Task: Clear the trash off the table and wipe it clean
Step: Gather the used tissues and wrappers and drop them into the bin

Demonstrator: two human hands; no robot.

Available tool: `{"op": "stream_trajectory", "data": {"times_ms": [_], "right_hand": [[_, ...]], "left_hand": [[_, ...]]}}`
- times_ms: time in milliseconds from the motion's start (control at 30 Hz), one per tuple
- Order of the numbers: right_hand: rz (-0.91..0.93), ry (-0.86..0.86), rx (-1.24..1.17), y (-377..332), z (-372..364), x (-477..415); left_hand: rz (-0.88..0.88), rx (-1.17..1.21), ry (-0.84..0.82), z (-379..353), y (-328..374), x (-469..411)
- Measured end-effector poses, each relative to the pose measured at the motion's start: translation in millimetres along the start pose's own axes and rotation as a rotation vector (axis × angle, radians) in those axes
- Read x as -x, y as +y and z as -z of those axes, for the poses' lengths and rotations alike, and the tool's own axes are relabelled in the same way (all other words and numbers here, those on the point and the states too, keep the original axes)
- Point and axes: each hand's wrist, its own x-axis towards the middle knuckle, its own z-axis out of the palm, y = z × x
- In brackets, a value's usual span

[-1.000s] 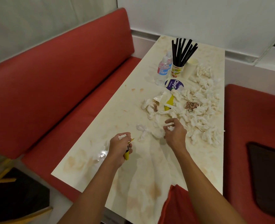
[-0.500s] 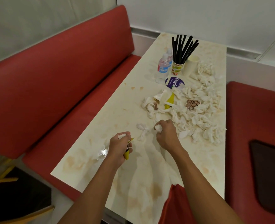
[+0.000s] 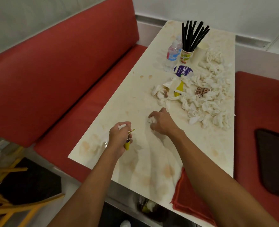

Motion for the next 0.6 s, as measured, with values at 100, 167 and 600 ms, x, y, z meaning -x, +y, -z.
{"op": "stream_trajectory", "data": {"times_ms": [100,167,600], "right_hand": [[0.000,0.066,-0.046,-7,-7,24],[-0.018,0.083,-0.078,-15,-12,44],[-0.150,0.308,-0.505,-77,-34,205]], "left_hand": [[-0.006,-0.023,-0.034,14,-1,12],[-0.006,-0.049,-0.063,23,-3,22],[-0.111,-0.178,-0.140,66,-28,97]]}}
